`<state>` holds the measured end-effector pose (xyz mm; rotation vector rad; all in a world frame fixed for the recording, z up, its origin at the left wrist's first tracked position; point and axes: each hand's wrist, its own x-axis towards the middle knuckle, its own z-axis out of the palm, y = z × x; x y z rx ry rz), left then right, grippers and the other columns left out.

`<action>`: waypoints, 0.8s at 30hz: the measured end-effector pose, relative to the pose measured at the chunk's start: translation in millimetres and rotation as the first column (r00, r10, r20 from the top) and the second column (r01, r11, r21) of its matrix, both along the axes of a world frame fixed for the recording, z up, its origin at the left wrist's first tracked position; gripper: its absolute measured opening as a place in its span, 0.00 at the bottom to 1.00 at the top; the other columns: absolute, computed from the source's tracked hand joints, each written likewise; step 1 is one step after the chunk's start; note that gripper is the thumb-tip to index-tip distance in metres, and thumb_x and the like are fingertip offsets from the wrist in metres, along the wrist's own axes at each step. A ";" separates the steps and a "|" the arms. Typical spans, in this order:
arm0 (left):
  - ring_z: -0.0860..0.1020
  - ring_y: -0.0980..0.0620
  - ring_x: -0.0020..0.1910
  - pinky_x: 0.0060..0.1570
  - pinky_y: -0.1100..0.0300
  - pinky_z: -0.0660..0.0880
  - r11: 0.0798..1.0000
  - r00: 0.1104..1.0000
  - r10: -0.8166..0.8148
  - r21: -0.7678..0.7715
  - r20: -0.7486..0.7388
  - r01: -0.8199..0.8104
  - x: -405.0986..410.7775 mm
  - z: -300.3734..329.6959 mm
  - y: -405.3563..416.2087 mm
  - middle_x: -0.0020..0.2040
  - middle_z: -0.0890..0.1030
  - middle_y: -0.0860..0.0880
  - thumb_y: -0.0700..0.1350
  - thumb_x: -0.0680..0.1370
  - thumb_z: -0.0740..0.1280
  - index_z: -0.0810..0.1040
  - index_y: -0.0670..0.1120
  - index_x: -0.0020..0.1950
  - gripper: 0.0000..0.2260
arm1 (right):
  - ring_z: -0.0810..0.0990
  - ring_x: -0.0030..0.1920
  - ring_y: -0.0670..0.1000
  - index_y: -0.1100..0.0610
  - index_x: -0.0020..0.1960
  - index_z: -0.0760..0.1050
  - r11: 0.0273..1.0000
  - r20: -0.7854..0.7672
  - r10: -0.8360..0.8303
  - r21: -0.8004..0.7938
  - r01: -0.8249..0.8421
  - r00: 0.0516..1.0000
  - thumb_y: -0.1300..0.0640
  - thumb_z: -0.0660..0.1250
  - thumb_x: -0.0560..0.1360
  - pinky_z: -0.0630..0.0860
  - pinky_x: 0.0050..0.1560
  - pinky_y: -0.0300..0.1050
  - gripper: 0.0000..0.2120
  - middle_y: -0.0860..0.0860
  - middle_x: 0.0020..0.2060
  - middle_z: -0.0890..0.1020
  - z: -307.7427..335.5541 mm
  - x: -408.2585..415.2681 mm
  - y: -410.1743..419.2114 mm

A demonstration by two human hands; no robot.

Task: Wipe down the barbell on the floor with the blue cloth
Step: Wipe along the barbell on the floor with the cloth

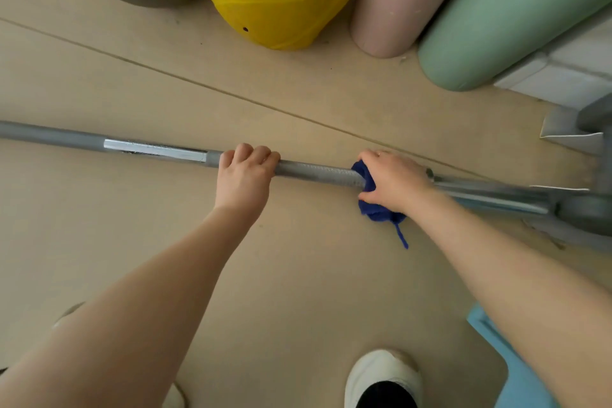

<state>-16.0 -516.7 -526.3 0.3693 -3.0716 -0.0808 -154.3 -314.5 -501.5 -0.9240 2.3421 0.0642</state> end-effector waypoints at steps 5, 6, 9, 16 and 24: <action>0.78 0.44 0.38 0.38 0.55 0.72 1.000 1.000 0.003 -0.010 -0.017 -0.003 1.2 -0.5 -0.8 0.40 0.82 0.49 0.35 0.61 0.77 0.82 0.45 0.44 0.14 | 0.78 0.47 0.62 0.58 0.57 0.71 0.943 -0.402 -0.169 -0.331 0.029 0.900 0.66 0.75 0.59 0.76 0.43 0.53 0.28 0.59 0.50 0.79 -26.6 57.5 14.7; 0.78 0.43 0.38 0.39 0.55 0.73 1.000 1.000 0.003 -0.008 -0.023 -0.003 1.4 -0.5 -1.1 0.40 0.82 0.49 0.35 0.61 0.77 0.82 0.45 0.44 0.14 | 0.77 0.49 0.62 0.58 0.57 0.71 0.944 -0.370 -0.184 -0.326 0.058 0.911 0.66 0.74 0.60 0.75 0.45 0.53 0.27 0.58 0.51 0.78 -27.1 57.9 8.1; 0.78 0.42 0.39 0.39 0.53 0.73 1.000 1.000 0.015 0.014 -0.014 -0.015 -0.3 1.0 0.1 0.40 0.82 0.48 0.35 0.62 0.77 0.82 0.44 0.44 0.13 | 0.75 0.53 0.59 0.55 0.56 0.71 0.982 -0.220 -0.119 -0.167 0.083 0.968 0.60 0.71 0.68 0.69 0.50 0.51 0.18 0.54 0.52 0.77 -15.5 37.5 -12.8; 0.78 0.43 0.37 0.38 0.55 0.72 1.000 1.000 0.029 -0.002 0.005 -0.029 -5.3 0.8 0.4 0.38 0.82 0.50 0.34 0.58 0.79 0.82 0.45 0.41 0.15 | 0.76 0.43 0.52 0.54 0.49 0.74 0.967 0.432 -0.248 0.054 0.250 0.867 0.52 0.73 0.66 0.69 0.34 0.40 0.14 0.50 0.43 0.79 22.1 -25.7 -31.2; 0.78 0.43 0.37 0.36 0.55 0.73 0.999 0.999 0.037 0.009 0.019 -0.037 -4.0 3.4 2.8 0.38 0.82 0.49 0.36 0.58 0.79 0.83 0.45 0.42 0.15 | 0.73 0.53 0.60 0.63 0.51 0.71 0.852 0.079 -0.323 -0.410 0.326 0.943 0.54 0.67 0.74 0.70 0.53 0.53 0.13 0.59 0.51 0.76 -0.1 48.7 -58.0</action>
